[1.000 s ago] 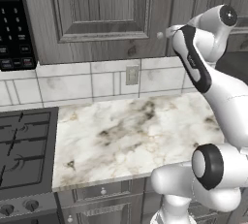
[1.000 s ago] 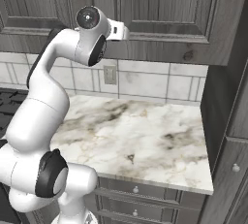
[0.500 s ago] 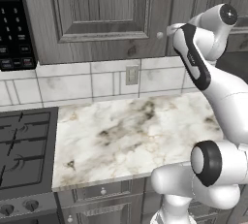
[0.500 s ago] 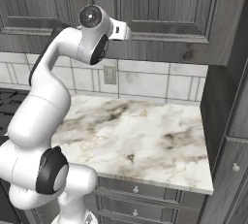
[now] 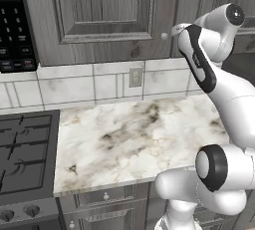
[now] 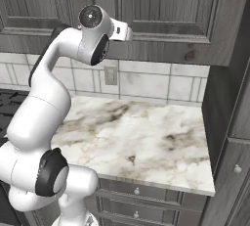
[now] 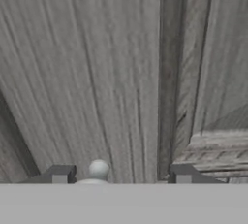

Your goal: Move the bowls from the cabinet to the plates on the dining table.

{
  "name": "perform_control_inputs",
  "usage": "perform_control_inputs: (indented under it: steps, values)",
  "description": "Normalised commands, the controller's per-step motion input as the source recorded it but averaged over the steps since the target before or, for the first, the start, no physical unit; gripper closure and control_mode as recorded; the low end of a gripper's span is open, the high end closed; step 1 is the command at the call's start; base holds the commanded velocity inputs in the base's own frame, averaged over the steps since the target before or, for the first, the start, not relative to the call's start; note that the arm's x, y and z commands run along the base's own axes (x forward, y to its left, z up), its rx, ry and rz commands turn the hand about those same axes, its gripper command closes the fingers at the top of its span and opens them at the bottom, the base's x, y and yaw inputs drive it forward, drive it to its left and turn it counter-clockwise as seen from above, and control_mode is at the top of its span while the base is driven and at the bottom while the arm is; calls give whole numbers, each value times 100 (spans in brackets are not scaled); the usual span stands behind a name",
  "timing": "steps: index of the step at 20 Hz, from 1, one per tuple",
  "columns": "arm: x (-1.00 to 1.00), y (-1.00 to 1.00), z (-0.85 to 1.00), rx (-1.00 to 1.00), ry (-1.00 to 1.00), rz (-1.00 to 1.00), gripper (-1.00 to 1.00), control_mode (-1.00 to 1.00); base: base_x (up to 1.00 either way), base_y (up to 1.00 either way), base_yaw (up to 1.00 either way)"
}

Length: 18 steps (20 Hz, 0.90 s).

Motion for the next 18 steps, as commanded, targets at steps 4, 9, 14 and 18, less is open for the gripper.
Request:
perform_control_inputs:
  steps: [4,9,14,18]
  values:
    - [-4,0,0,0,-1,0,100,-100,0,0,0]
    - [-33,0,4,0,-7,0,100,-100,0,0,0]
    - [-70,0,10,0,-14,1,100,-100,0,0,0]
    - [-82,-3,8,0,-16,5,100,-100,0,0,0]
